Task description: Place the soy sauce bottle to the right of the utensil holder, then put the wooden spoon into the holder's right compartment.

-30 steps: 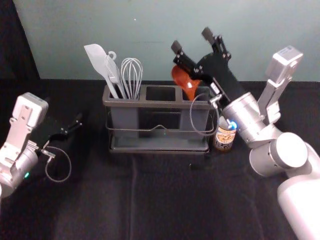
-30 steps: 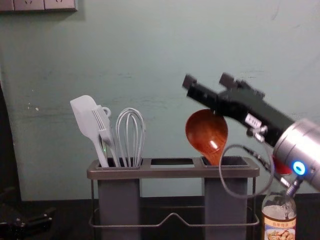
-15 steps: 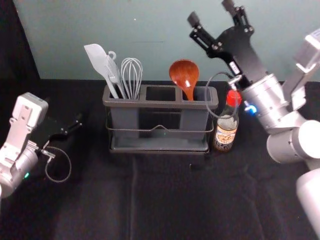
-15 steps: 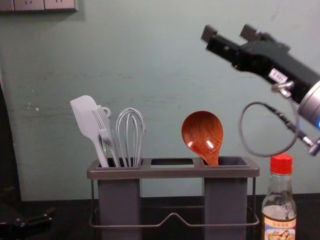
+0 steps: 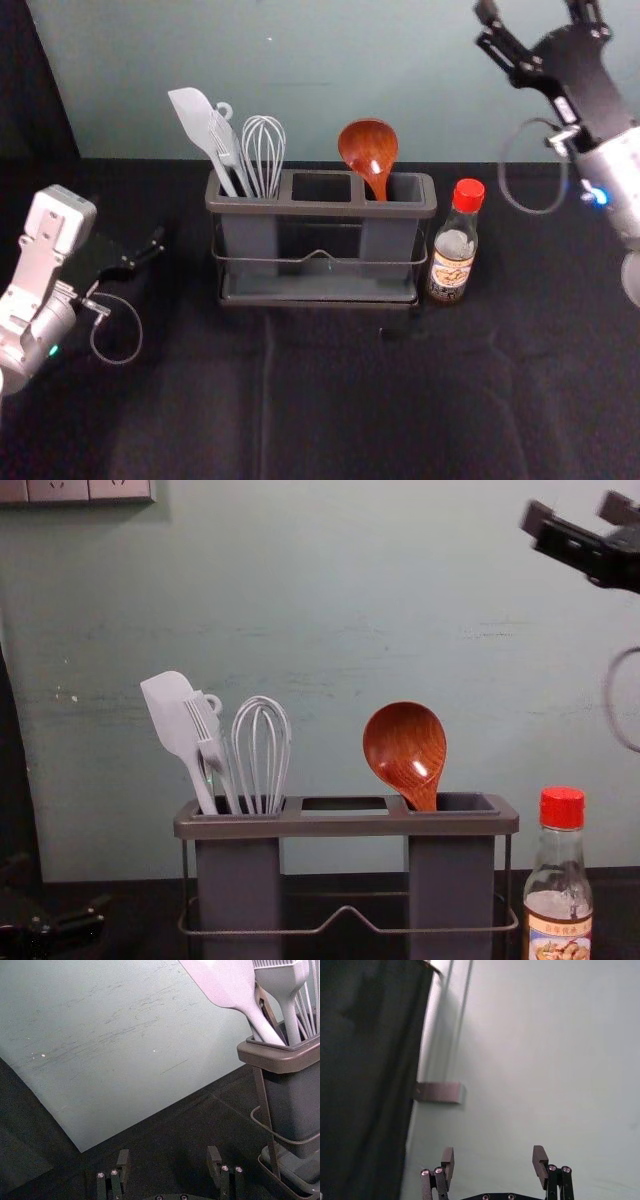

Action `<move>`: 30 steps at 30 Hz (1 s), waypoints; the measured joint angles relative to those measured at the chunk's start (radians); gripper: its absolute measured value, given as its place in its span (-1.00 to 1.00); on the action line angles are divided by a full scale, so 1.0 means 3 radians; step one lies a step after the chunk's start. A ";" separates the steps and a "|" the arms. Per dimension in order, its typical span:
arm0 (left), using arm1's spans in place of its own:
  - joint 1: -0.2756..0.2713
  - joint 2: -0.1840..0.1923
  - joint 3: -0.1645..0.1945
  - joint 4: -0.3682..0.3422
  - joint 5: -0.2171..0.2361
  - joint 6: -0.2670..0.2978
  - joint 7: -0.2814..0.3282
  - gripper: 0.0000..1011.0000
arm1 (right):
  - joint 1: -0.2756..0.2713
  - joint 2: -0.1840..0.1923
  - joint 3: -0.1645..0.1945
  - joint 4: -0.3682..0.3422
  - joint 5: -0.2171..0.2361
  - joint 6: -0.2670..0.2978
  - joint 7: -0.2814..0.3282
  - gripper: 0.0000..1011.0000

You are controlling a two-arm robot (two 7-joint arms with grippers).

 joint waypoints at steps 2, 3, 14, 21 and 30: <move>0.0000 0.0000 0.0000 0.0000 0.0000 0.0000 0.0000 0.98 | -0.0024 0.0060 0.0046 -0.0009 -0.0055 0.0059 -0.0044 0.98; 0.0000 0.0000 0.0000 0.0000 0.0000 0.0000 0.0000 0.98 | -0.0034 0.0083 0.0061 -0.0011 -0.0079 0.0088 -0.0061 0.98; 0.0000 0.0000 0.0000 0.0000 0.0000 0.0000 0.0000 0.98 | -0.0200 0.0278 0.0151 0.0142 -0.0314 0.0439 -0.0208 0.98; 0.0000 0.0000 0.0000 0.0000 0.0000 0.0000 0.0000 0.98 | -0.0289 0.0325 0.0117 0.0224 -0.0479 0.0886 -0.0352 0.98; 0.0000 0.0000 0.0000 0.0000 0.0000 0.0000 0.0000 0.98 | -0.0300 0.0299 0.0037 0.0389 -0.0606 0.0988 -0.0401 0.98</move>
